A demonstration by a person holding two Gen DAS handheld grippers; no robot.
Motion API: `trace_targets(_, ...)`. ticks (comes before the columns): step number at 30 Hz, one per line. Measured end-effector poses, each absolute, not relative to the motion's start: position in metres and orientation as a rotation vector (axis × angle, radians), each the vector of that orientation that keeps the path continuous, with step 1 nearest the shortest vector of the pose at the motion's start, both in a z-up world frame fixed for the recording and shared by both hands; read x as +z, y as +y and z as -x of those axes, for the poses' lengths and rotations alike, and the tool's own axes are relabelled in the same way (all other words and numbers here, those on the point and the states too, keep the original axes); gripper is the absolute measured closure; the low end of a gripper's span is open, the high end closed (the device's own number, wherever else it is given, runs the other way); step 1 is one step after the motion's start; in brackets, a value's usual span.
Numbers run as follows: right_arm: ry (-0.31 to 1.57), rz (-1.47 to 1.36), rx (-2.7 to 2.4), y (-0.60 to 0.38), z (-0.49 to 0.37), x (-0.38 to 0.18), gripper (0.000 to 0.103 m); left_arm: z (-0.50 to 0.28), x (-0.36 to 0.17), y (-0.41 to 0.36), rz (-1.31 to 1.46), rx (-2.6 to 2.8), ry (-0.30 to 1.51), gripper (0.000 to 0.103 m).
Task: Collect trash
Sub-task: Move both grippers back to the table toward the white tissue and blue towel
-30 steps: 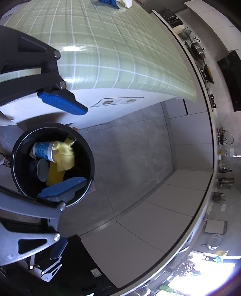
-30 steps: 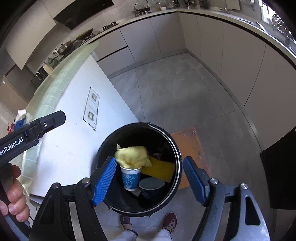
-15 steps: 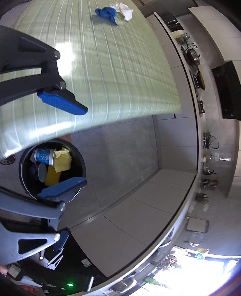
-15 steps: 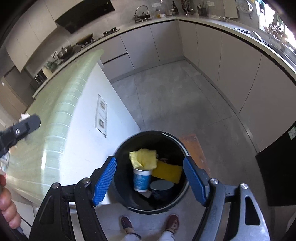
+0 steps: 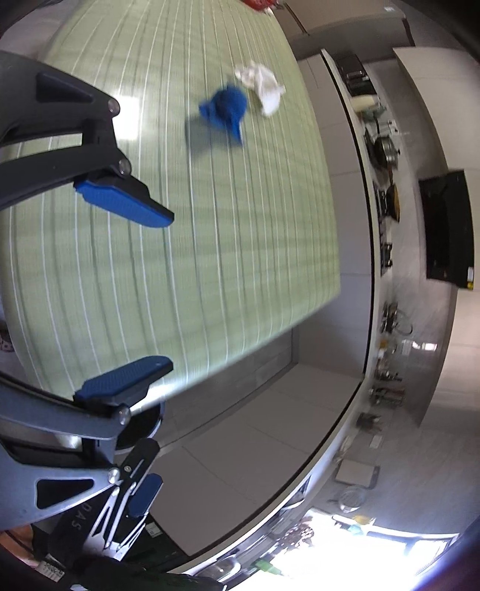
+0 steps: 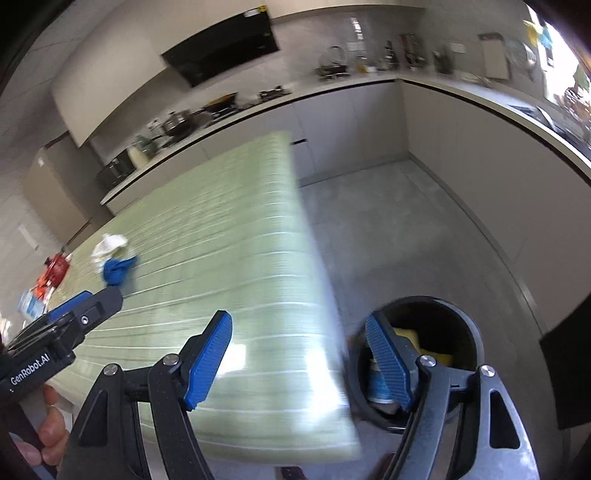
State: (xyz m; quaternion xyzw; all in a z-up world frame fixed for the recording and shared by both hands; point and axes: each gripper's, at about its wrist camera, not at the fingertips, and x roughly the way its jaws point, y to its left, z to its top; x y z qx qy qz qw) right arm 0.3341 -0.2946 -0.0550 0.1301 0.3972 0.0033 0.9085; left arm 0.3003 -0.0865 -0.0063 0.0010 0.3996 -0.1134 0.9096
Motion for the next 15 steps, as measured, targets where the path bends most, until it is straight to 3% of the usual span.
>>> trace_targets(15, 0.828, -0.106, 0.26, -0.107, -0.392, -0.058, 0.024, -0.333, -0.02, 0.081, 0.086, -0.027, 0.831, 0.029)
